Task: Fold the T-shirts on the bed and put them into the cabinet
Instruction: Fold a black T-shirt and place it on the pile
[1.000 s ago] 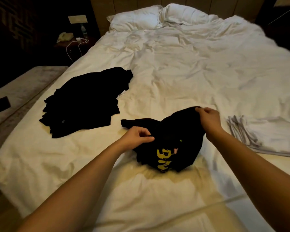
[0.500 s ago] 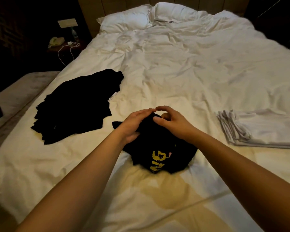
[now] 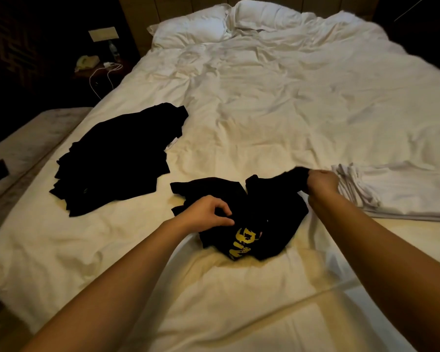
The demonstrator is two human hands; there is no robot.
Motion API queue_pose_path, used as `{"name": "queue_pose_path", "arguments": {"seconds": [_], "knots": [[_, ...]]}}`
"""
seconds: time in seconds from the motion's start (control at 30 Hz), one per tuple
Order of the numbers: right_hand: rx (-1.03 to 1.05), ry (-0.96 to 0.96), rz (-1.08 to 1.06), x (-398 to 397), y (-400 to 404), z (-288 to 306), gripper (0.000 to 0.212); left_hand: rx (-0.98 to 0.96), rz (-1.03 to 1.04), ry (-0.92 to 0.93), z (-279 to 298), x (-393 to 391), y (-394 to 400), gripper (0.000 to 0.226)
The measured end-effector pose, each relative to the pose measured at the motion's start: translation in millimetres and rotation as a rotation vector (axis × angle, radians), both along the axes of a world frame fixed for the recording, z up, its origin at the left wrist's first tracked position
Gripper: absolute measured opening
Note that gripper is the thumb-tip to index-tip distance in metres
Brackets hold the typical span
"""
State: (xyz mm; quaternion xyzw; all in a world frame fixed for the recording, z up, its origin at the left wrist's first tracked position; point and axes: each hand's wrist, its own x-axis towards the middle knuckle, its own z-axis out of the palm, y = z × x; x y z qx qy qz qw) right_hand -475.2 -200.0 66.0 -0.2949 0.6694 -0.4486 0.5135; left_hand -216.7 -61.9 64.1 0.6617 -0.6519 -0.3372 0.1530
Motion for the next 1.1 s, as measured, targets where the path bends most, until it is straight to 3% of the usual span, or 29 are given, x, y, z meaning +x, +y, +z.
{"name": "queue_pose_path", "arguments": {"seconds": [0.07, 0.13, 0.17, 0.23, 0.3, 0.37, 0.43, 0.53, 0.63, 0.7, 0.83, 0.93, 1.0, 1.1], "knots": [[0.032, -0.011, 0.005, 0.7, 5.2, -3.5, 0.012, -0.046, 0.028, 0.067, 1.5, -0.3, -0.6, 0.009], [-0.155, 0.184, 0.181, 8.2, 17.4, -3.3, 0.036, -0.114, 0.111, 0.176, 8.0, -1.0, -3.1, 0.008], [-0.293, 0.261, 0.262, 14.3, 26.6, 1.8, 0.037, -0.138, 0.167, 0.244, 13.8, -2.1, -4.8, 0.008], [-0.498, 0.263, 0.506, 31.1, 49.1, 16.0, 0.028, -0.144, 0.275, 0.416, 29.4, -5.3, -8.5, 0.005], [-0.515, 0.247, 0.838, 45.0, 66.3, 29.5, 0.026, -0.140, 0.287, 0.557, 45.9, -8.4, -12.2, 0.002], [-0.480, 0.255, 1.032, 52.2, 73.5, 38.7, 0.023, -0.158, 0.245, 0.611, 60.1, -9.9, -15.1, 0.004], [-0.461, 0.183, 1.050, 53.0, 75.0, 48.7, 0.022, -0.162, 0.224, 0.654, 71.2, -10.5, -16.9, 0.012], [-0.467, 0.039, 0.904, 52.3, 72.8, 64.6, 0.022, -0.107, 0.245, 0.716, 77.8, -3.5, -16.2, 0.029], [-0.459, -0.144, 0.711, 47.1, 66.5, 74.4, 0.017, -0.042, 0.215, 0.494, 69.1, 7.1, -9.6, 0.018], [-0.434, -0.204, 0.646, 39.7, 61.9, 81.2, 0.013, -0.064, 0.215, 0.446, 62.6, 11.4, -4.2, 0.009], [-0.340, -0.110, 0.733, 27.7, 58.4, 89.0, 0.004, -0.188, 0.283, 0.625, 75.6, 3.7, -2.7, 0.016], [-0.286, -0.080, 0.860, 29.3, 64.6, 98.7, 0.025, -0.191, 0.231, 0.681, 102.3, -13.3, -3.0, 0.014], [-0.330, -0.071, 0.910, 34.8, 71.6, 109.9, 0.037, -0.175, 0.164, 0.664, 120.9, -22.5, -1.5, 0.014], [-0.400, -0.059, 0.949, 39.0, 81.4, 131.3, 0.033, -0.135, 0.093, 0.581, 144.0, -31.8, 2.1, 0.017]]}}
